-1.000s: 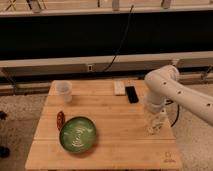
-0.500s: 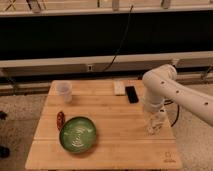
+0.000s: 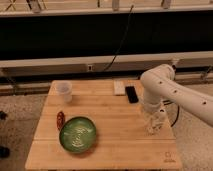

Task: Knock the bottle over

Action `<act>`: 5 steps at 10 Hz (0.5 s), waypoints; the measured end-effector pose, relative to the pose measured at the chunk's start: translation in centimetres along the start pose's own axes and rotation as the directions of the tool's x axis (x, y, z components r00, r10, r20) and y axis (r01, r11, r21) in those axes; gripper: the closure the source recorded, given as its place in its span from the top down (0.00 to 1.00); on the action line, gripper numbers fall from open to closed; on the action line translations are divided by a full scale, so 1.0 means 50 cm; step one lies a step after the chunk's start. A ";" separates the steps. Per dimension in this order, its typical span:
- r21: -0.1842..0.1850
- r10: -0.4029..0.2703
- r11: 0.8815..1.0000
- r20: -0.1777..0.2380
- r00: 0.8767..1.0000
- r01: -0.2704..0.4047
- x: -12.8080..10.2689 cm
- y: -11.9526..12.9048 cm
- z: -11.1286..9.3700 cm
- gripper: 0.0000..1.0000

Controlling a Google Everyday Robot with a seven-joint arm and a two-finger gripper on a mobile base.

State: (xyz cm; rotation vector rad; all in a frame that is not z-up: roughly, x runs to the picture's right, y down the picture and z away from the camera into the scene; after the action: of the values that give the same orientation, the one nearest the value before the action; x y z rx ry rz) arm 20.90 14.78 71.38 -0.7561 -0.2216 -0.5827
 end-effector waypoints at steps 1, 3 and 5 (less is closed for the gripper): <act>0.001 0.003 1.000 0.000 1.000 -0.003 0.001 0.002 0.000 0.04; 0.022 0.031 0.999 0.000 1.000 -0.031 0.023 0.017 -0.009 0.04; 0.032 0.077 0.997 -0.002 0.997 -0.077 0.063 0.056 -0.015 0.04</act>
State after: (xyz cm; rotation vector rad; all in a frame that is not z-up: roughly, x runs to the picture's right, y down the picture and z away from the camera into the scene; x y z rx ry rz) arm 25.09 14.56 70.45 -0.7297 -0.1981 -0.5065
